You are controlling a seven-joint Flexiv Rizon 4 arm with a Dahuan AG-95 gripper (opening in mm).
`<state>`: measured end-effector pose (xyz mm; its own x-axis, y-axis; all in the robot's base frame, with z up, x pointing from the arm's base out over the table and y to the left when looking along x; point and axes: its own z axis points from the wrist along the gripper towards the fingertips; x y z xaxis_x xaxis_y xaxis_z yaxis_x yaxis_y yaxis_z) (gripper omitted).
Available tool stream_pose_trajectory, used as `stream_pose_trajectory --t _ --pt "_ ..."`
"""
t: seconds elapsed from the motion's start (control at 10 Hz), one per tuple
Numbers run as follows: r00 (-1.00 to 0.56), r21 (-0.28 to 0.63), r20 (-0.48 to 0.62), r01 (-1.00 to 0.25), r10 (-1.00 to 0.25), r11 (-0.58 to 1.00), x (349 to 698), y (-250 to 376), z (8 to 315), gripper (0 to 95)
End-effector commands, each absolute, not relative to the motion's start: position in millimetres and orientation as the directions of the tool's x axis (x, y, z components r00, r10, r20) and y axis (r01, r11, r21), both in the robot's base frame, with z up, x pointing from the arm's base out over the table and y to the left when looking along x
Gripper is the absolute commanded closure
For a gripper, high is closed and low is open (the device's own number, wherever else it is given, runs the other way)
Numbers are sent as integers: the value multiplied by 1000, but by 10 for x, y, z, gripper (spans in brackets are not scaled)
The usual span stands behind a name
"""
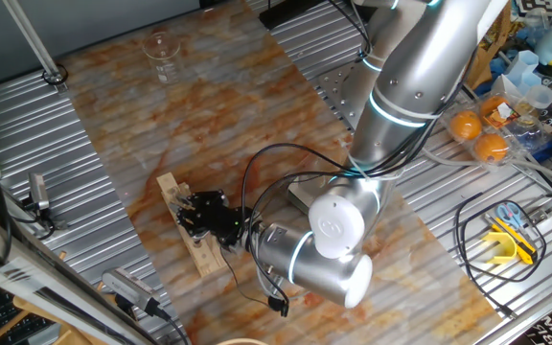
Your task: Pour out the test tube
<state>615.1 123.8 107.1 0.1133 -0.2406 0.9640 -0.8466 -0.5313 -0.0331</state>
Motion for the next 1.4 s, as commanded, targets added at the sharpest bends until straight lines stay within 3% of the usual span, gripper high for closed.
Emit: stream_pose_trajectory --t 0.1,0.6,1.4 --pt "116 -30 965 -845 -236 -534 6148 1251 1075 950" --pt "154 20 968 -835 -198 -550 6144 1344 1041 950" --pt "156 20 969 -823 -193 -567 6109 1315 1153 950"
